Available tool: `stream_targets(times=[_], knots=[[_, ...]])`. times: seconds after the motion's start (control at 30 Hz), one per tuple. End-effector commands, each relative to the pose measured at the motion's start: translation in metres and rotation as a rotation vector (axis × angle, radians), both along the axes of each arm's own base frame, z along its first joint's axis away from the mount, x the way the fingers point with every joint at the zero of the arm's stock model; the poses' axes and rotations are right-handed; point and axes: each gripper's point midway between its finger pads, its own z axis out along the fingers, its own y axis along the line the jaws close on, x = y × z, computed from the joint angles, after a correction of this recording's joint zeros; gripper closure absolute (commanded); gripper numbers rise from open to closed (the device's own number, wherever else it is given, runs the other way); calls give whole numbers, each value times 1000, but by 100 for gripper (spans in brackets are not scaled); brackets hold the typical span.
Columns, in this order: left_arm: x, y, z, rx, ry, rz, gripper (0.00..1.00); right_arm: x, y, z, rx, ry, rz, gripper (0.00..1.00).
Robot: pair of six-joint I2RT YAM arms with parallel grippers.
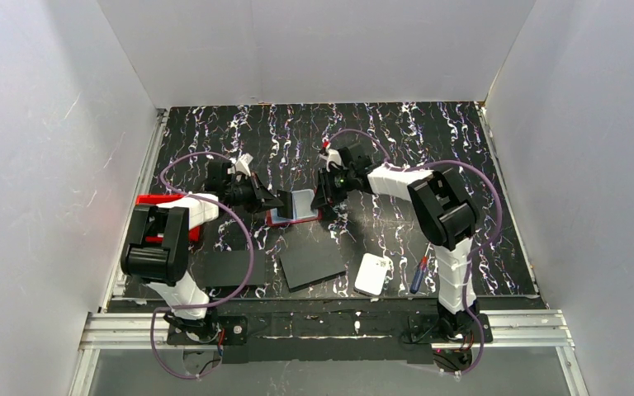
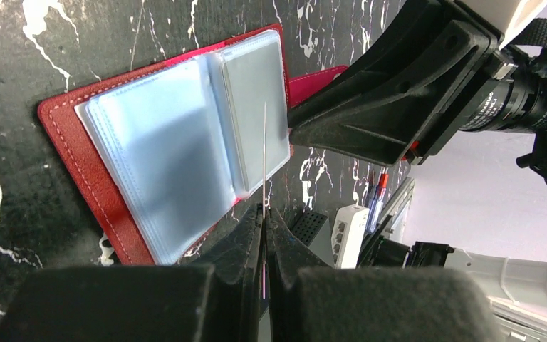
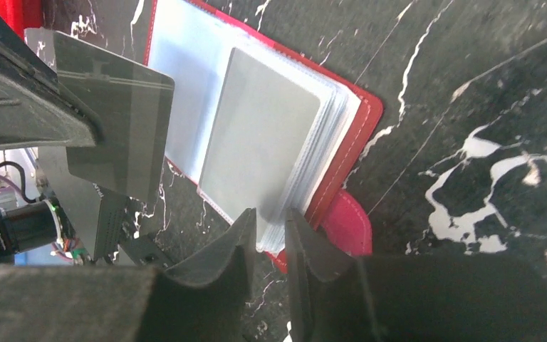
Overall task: Put the credit cards into the card holder
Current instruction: Insert the credit card into the card slot.
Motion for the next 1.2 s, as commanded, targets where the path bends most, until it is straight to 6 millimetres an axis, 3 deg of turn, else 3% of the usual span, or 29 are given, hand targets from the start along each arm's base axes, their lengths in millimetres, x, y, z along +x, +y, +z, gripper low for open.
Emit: stream_targets(times=[0.0, 0.27, 0.57, 1.17], knots=[[10, -5, 6, -22, -31, -36, 100, 15, 10, 7, 23, -40, 9, 75], [9, -1, -5, -30, -6, -19, 100, 17, 1, -11, -13, -19, -18, 88], [9, 8, -13, -29, 11, 32, 100, 16, -6, -19, -36, -4, -36, 89], [3, 3, -27, -95, 73, 16, 100, 16, -5, -18, -24, -3, -27, 90]])
